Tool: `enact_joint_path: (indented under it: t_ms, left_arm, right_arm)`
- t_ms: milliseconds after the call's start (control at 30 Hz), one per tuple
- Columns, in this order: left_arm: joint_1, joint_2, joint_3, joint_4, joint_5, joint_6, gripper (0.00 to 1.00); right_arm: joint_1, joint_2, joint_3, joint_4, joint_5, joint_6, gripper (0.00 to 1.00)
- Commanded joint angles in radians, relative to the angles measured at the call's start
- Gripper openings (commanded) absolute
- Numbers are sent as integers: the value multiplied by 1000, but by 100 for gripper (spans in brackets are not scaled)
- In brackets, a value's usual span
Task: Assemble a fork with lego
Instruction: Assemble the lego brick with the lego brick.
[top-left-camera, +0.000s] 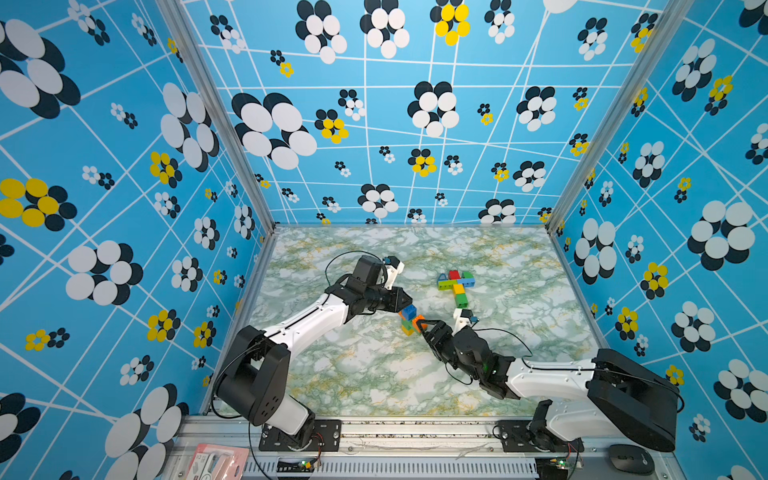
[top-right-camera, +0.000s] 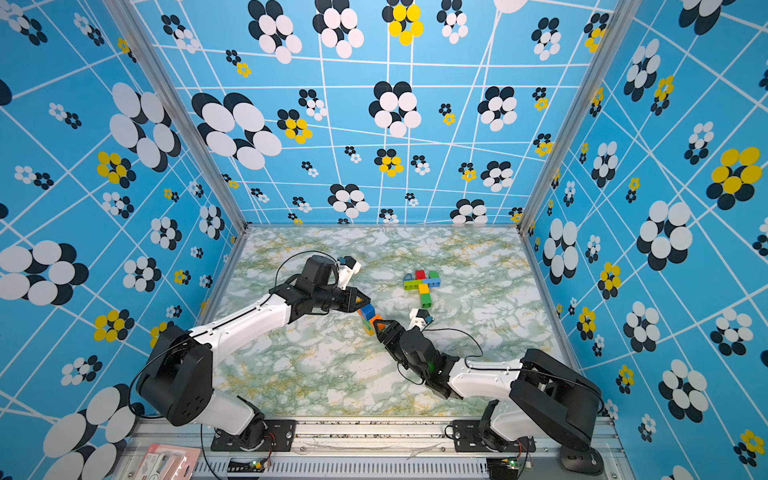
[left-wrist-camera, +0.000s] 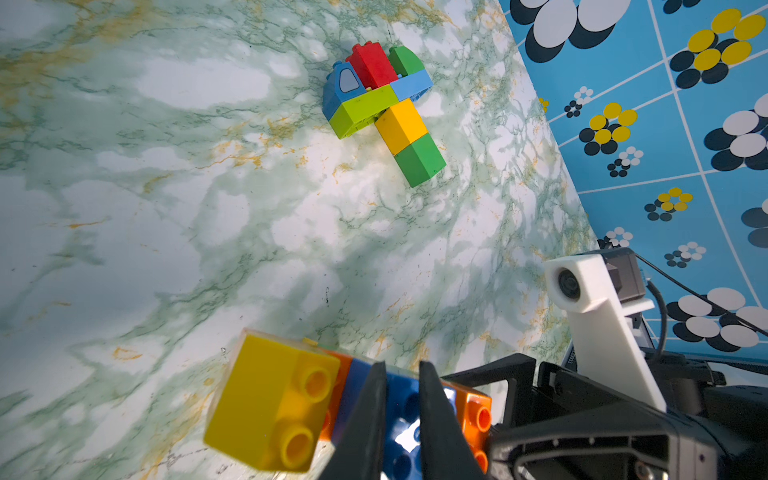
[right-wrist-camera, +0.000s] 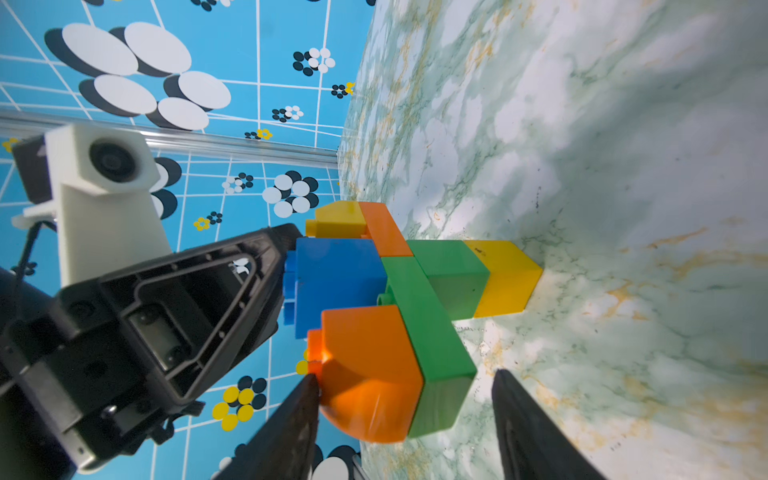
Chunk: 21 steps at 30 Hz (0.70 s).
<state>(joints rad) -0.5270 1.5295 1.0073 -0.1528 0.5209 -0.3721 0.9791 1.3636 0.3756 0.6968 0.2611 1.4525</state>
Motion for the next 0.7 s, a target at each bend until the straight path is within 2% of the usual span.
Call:
enact_joint_path:
  t_ms: [0,67,133,300,667]
  left_arm:
    - [-13,28,-20,-96,-13,22,18]
    - [-13,28,-21,-97,-15,23,17]
    - [-13,29,-21,-97,-13,23,17]
    - [-16,32,-22,-97,-14,24,17]
    - [-29,35,-18,-117,-35,40,17]
  right_arm:
    - [-1,-51,-9,-79,51,-32,83]
    - [-1,-87,-2,-116,63,-61,91]
    - [-1,-107,6,-133,71,-77,94]
    - [-1,-85,13,-113,71,-70,95]
    - [-1,99,29,174,35,-49,93]
